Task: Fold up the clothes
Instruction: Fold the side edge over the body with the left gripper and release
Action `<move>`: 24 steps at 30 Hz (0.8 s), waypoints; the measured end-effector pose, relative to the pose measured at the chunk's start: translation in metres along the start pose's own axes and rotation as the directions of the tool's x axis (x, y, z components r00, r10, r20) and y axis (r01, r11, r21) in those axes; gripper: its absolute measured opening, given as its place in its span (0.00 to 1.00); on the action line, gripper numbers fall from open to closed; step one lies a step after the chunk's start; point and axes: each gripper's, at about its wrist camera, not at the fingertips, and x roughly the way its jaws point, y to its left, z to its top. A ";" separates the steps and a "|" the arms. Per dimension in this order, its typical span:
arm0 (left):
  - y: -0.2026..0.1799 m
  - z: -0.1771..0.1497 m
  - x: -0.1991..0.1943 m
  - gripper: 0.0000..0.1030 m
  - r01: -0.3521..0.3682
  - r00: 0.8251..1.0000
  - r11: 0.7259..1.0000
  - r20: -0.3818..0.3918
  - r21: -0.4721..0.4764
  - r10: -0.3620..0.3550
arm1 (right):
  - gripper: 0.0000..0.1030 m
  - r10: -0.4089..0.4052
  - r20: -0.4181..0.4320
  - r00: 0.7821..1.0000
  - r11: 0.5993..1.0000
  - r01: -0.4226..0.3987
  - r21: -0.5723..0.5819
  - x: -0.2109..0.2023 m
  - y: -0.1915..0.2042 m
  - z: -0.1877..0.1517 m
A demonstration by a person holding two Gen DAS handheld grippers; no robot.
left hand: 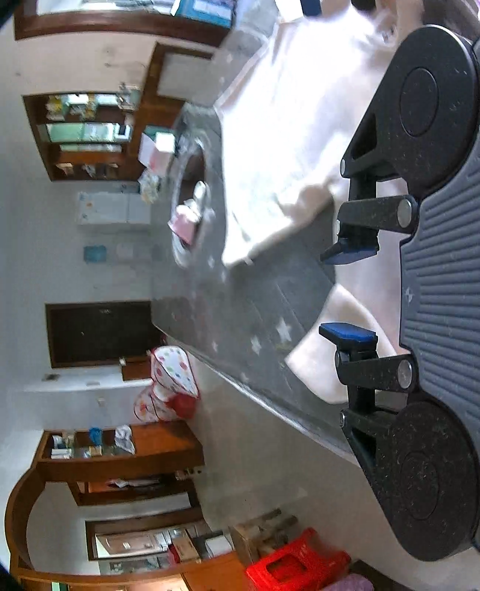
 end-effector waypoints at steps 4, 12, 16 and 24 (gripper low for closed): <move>0.007 -0.007 0.004 0.35 0.008 1.000 1.000 -0.020 -0.008 -0.008 | 0.71 0.000 -0.004 1.000 1.000 0.000 -0.006 -0.001 0.002 0.000; 0.019 0.002 -0.007 0.07 0.091 0.996 0.992 0.007 -0.086 -0.091 | 0.70 -0.009 0.010 1.000 1.000 0.009 0.006 -0.004 0.000 0.002; 0.014 0.022 -0.022 0.06 0.210 0.977 0.968 0.076 -0.134 -0.201 | 0.70 -0.017 0.022 1.000 1.000 0.017 0.015 -0.007 -0.002 0.003; -0.049 0.070 -0.046 0.06 0.575 0.811 0.814 0.194 -0.087 -0.552 | 0.69 -0.040 0.039 0.998 0.997 0.037 0.072 -0.016 -0.015 0.002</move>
